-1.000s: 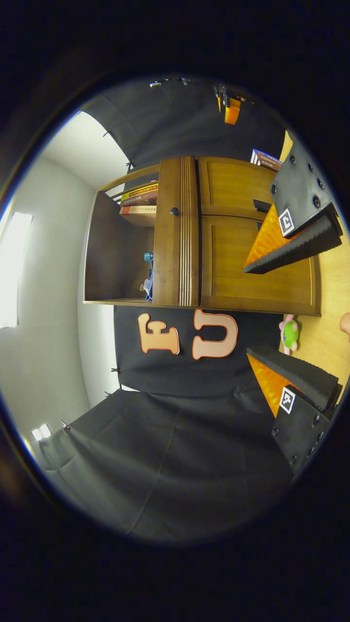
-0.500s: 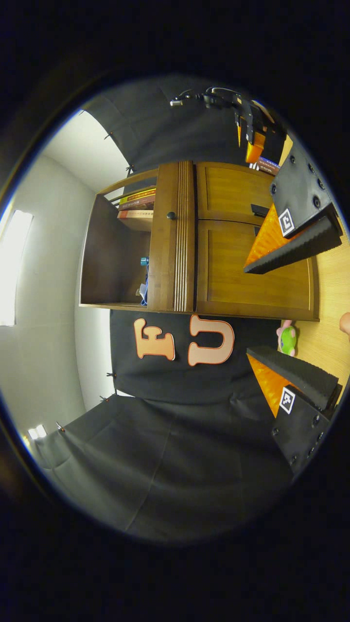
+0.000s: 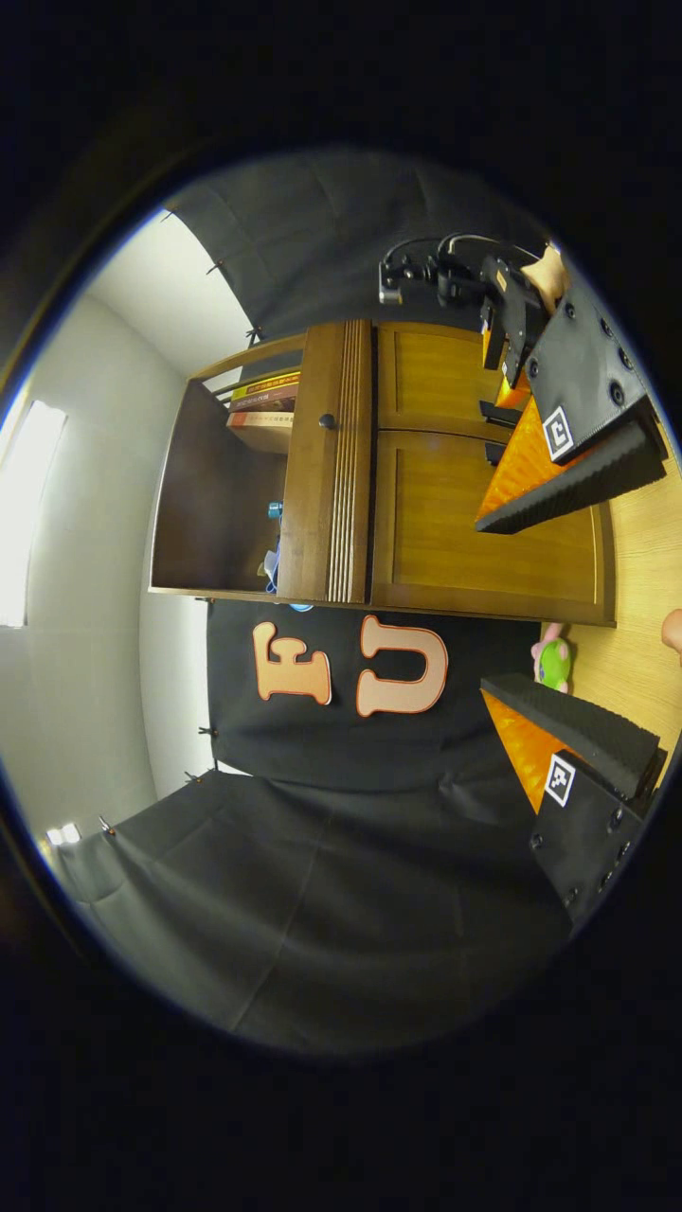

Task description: Open the right door of the double-door shoe cabinet with the right hand, and open the left door with the left hand.

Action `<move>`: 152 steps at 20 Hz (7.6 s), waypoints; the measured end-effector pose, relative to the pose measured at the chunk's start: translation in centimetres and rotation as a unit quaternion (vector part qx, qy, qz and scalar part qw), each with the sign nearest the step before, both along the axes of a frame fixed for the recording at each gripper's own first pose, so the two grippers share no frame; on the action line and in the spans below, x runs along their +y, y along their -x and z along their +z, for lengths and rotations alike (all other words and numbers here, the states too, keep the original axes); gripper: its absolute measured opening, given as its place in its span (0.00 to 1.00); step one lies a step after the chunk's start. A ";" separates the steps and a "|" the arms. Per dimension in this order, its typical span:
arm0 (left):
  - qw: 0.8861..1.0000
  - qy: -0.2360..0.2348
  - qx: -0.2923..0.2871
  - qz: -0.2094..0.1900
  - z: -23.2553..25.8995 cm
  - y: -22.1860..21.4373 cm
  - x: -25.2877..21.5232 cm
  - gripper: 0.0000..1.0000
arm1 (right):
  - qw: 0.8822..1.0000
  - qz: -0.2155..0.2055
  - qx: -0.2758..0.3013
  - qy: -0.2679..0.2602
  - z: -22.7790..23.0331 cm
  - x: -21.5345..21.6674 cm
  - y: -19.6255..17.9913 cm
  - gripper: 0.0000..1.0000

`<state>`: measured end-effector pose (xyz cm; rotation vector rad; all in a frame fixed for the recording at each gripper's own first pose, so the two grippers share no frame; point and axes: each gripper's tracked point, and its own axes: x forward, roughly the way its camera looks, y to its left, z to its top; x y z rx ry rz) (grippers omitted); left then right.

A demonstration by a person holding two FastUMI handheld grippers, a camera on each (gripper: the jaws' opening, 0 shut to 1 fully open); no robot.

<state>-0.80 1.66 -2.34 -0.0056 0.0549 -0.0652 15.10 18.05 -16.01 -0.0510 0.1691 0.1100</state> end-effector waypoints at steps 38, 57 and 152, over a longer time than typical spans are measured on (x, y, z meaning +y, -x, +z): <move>0.999 -0.025 -0.002 0.032 -1.0 0.6 2.9 0.97 | 0.996 0.039 0.065 -0.036 -3.9 -2.6 4.9 0.33; 1.000 -0.020 0.004 -0.002 -1.4 0.5 -0.5 0.96 | 0.998 0.001 0.066 -0.014 -1.3 -11.8 13.6 0.15; 0.982 -0.020 0.143 -0.125 -22.2 -14.2 -23.2 0.28 | 0.988 -0.150 -0.041 -0.002 9.0 -31.4 23.2 0.99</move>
